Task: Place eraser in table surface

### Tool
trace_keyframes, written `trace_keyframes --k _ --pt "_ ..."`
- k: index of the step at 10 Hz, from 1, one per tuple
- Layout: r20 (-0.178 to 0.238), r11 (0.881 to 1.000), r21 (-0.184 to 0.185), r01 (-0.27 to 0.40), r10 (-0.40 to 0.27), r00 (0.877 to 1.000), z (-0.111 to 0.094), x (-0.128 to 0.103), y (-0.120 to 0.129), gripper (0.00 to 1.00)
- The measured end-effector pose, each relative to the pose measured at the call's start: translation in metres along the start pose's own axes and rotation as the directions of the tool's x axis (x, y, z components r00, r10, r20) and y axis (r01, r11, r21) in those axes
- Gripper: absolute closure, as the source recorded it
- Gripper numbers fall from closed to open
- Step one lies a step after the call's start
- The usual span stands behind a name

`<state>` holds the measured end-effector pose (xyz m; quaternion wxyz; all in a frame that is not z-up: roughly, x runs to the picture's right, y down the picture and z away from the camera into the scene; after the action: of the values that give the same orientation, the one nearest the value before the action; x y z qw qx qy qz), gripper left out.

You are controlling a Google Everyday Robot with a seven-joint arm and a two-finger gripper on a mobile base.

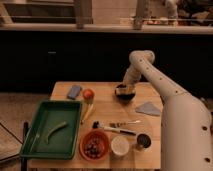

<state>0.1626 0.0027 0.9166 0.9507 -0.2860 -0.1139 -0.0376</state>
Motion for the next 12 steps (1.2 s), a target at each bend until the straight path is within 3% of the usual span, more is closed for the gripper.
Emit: trace_keyframes --k 2,6,8,10,12 --pt "0.002 1.000 -0.002 -0.001 0.001 1.000 0.0017 0.0006 0.0001 0.30" --pt "0.006 1.000 -0.005 -0.007 0.008 1.000 0.0042 0.0038 0.0011 0.30" --pt "0.016 1.000 0.012 -0.012 0.012 1.000 0.0049 0.0059 0.0010 0.30" --pt "0.033 0.998 0.053 -0.016 0.014 0.999 0.0053 0.0099 0.0032 0.30" --pt "0.039 0.999 0.052 -0.013 0.011 0.999 0.0088 0.0070 0.0033 0.30"
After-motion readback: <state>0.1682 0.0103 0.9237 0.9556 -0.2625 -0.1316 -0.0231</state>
